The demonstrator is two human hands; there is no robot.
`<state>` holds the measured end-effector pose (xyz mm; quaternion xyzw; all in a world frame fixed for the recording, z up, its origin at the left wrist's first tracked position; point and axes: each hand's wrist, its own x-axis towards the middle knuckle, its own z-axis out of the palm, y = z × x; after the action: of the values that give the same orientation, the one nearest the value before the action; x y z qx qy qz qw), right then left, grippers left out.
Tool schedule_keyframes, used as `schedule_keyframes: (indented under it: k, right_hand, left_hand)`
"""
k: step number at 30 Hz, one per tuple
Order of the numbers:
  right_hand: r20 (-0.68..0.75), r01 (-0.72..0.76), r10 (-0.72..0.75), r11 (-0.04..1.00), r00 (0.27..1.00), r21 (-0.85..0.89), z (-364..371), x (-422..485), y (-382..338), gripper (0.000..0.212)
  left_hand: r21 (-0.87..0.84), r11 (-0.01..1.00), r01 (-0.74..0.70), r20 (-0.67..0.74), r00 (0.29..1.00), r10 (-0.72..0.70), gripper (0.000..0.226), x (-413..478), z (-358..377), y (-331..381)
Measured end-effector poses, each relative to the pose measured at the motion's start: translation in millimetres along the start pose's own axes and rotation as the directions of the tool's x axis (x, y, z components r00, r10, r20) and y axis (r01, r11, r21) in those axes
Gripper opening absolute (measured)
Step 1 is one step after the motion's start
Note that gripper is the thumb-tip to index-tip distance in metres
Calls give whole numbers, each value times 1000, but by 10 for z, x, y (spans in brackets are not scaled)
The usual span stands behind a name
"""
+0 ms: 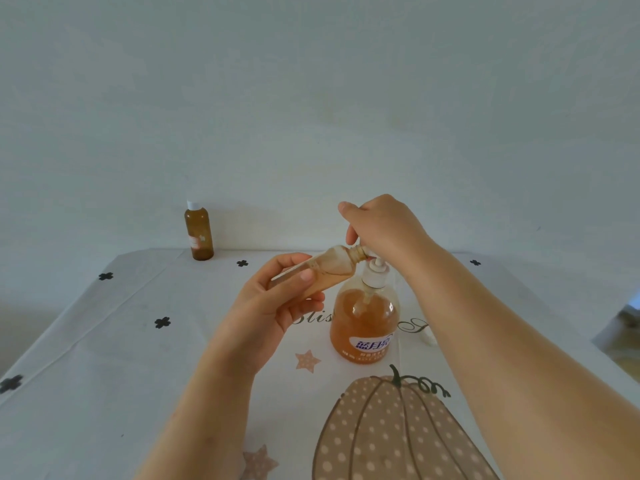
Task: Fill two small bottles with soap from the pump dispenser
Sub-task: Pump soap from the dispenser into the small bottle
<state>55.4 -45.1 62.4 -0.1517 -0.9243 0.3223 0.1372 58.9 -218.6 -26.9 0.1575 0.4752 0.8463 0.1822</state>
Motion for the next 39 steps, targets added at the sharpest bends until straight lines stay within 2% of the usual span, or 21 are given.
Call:
schedule_keyframes:
  k: [8, 16, 29, 39]
  right_hand:
    - [46, -47, 51, 995, 998, -91, 40, 26, -18, 59]
    - [4, 2, -1, 993, 1000, -114, 144, 62, 96, 62]
    - [-39, 15, -19, 997, 999, -82, 176, 30, 125, 49]
    - [-36, -32, 29, 994, 999, -103, 46, 65, 22, 45]
  left_hand:
    - [13, 1000, -8, 8, 1000, 8, 28, -17, -4, -4]
    - [28, 1000, -5, -10, 1000, 6, 21, 5, -56, -14]
    - [29, 999, 25, -17, 1000, -24, 21, 16, -38, -19]
    - [12, 1000, -15, 7, 1000, 15, 28, -36, -6, 6]
